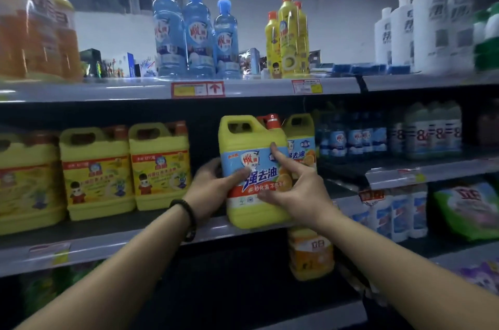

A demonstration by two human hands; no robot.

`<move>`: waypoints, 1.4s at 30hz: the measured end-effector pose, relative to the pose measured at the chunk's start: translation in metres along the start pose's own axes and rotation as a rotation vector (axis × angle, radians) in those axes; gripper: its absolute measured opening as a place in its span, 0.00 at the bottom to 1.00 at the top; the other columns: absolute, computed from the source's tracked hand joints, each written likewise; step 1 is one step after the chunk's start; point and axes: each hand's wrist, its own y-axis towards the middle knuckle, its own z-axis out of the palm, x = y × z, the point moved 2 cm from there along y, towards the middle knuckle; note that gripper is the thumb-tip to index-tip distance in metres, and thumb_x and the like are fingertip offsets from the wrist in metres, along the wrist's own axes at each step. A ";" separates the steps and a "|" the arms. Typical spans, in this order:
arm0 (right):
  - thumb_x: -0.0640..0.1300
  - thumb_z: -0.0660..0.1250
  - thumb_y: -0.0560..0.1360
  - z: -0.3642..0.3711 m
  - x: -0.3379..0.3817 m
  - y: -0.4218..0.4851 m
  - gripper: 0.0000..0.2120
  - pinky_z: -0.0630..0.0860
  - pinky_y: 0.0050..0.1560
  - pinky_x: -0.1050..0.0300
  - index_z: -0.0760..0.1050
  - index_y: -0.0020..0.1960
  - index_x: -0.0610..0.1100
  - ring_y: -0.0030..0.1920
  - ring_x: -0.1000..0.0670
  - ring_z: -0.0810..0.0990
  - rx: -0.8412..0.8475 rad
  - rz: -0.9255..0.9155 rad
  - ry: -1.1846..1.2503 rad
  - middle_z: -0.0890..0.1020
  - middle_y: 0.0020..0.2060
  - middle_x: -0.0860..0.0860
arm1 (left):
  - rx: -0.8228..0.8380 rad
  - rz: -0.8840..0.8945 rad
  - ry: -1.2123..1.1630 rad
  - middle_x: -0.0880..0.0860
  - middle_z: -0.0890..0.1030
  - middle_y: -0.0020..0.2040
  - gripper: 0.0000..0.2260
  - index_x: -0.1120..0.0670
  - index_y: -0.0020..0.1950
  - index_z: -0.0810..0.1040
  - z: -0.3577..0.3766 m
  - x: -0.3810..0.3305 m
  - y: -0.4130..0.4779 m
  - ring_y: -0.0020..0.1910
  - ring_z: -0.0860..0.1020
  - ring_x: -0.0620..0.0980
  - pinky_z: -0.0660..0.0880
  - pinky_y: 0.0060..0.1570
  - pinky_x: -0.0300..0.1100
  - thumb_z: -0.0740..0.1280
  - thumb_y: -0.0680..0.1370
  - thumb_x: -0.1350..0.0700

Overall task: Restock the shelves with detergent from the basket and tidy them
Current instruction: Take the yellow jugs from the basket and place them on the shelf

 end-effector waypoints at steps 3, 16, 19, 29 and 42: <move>0.43 0.87 0.65 0.002 -0.005 0.038 0.49 0.85 0.61 0.51 0.70 0.79 0.62 0.60 0.56 0.85 -0.018 -0.028 -0.030 0.82 0.66 0.58 | -0.050 0.011 0.026 0.55 0.87 0.59 0.34 0.54 0.67 0.78 -0.007 -0.004 0.037 0.56 0.87 0.56 0.83 0.60 0.61 0.82 0.65 0.45; 0.55 0.82 0.72 0.044 -0.091 0.066 0.56 0.71 0.73 0.52 0.47 0.86 0.65 0.74 0.56 0.69 -0.244 -0.061 -0.302 0.70 0.76 0.56 | -0.160 0.128 0.175 0.48 0.85 0.60 0.24 0.49 0.71 0.76 -0.024 0.063 0.096 0.56 0.85 0.47 0.83 0.49 0.40 0.78 0.76 0.54; 0.56 0.80 0.73 0.048 -0.094 0.064 0.46 0.71 0.71 0.55 0.59 0.84 0.61 0.73 0.56 0.68 -0.305 -0.054 -0.387 0.67 0.75 0.55 | -0.206 0.138 0.264 0.45 0.83 0.59 0.29 0.48 0.70 0.74 -0.026 0.075 0.097 0.56 0.83 0.45 0.81 0.49 0.39 0.81 0.72 0.55; 0.50 0.71 0.81 0.050 -0.092 0.062 0.21 0.76 0.69 0.55 0.79 0.73 0.56 0.66 0.49 0.76 -0.286 -0.032 -0.696 0.75 0.68 0.51 | -0.356 0.176 0.622 0.50 0.82 0.55 0.30 0.51 0.66 0.73 -0.029 0.089 0.102 0.54 0.82 0.50 0.82 0.57 0.53 0.84 0.69 0.56; 0.41 0.67 0.82 0.030 -0.057 0.016 0.20 0.73 0.70 0.53 0.78 0.73 0.45 0.68 0.46 0.75 -0.171 -0.059 -0.589 0.79 0.67 0.46 | -0.245 0.489 0.856 0.43 0.82 0.42 0.04 0.47 0.48 0.79 -0.023 0.041 -0.016 0.42 0.80 0.41 0.74 0.41 0.37 0.72 0.79 0.56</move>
